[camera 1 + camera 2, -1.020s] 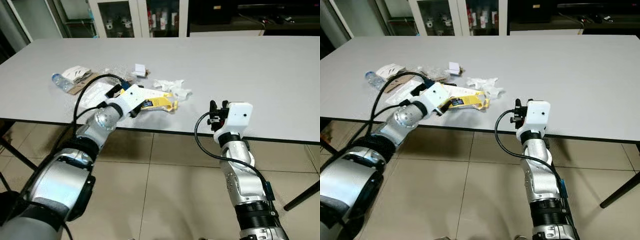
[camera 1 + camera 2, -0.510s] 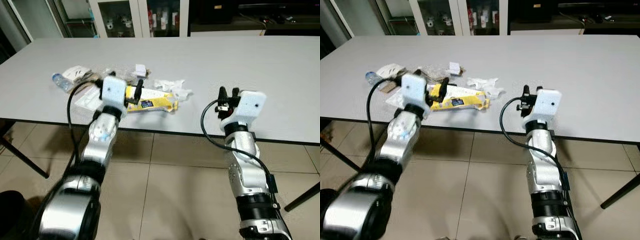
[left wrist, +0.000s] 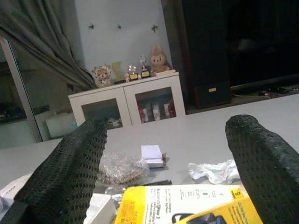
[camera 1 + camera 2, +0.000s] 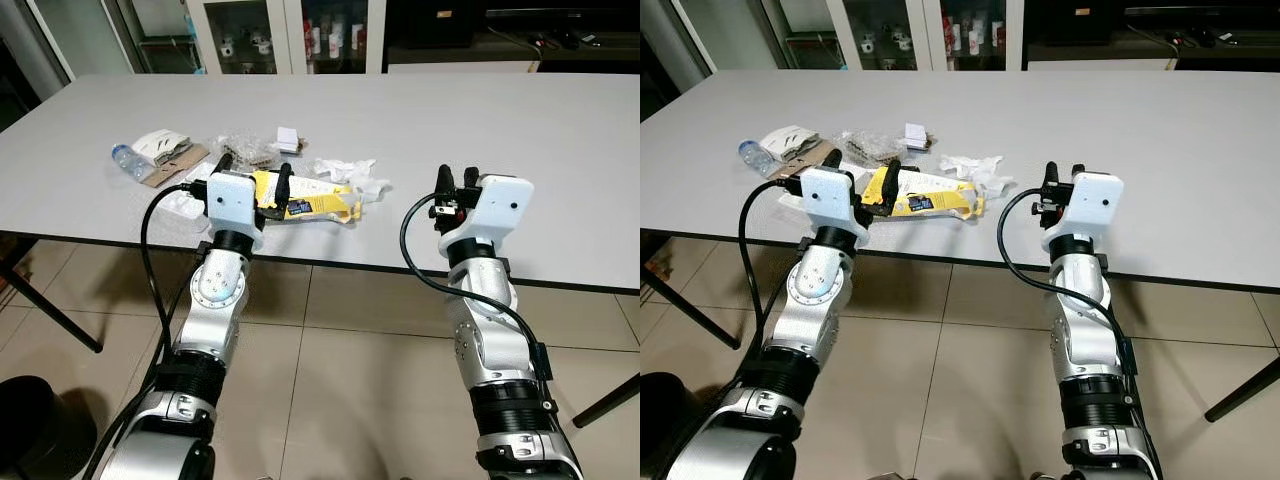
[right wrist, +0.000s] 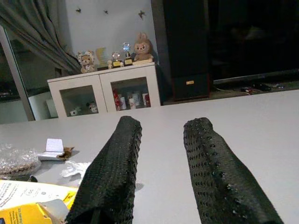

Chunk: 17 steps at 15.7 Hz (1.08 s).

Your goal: Picking trash to rubbish bin

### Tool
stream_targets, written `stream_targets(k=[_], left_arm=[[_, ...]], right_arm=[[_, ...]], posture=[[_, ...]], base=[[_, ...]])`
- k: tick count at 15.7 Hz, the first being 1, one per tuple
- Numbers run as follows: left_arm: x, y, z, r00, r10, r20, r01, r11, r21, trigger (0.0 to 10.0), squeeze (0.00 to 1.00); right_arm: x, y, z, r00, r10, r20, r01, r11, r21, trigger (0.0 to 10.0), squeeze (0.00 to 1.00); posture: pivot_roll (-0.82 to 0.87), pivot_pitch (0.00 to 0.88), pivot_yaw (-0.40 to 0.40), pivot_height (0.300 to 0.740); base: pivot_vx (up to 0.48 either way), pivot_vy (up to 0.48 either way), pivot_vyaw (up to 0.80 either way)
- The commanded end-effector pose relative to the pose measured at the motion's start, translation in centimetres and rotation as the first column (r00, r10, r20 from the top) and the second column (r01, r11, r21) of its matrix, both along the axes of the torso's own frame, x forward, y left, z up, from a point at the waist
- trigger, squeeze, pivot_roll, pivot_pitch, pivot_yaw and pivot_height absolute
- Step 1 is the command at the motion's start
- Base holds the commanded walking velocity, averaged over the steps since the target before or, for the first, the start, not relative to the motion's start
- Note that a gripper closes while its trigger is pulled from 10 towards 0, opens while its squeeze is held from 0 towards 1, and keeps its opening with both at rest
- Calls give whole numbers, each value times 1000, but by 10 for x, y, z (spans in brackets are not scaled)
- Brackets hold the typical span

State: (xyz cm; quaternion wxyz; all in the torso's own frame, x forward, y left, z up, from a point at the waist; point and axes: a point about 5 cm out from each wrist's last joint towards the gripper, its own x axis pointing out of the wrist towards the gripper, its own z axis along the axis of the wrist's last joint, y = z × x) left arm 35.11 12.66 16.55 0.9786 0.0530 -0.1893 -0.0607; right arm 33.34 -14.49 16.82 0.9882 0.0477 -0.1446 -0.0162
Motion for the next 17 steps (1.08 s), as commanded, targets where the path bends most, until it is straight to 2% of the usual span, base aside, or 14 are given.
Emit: stream_targets(k=[1,5,17], left_arm=[[0,1,4,1000,18,11,-18,1000,8,10000,0],[-4,0,7,999,28,22,-29,998,50,10000,0],[-6,-4,11,1000,20,23,-22,997,80,10000,0]], right_arm=[[2,1,6,1000,4,26,-5,1000,15,10000,0],[2,2,8,999,3,42,-4,1000,17,10000,0],[2,2,8,999,7,45,-7,1000,17,10000,0]], posture=[[-10,9,99,740],[-6,16,99,740],[-3,15,99,740]], base=[[0,0,0],[135,0,0],[337,0,0]])
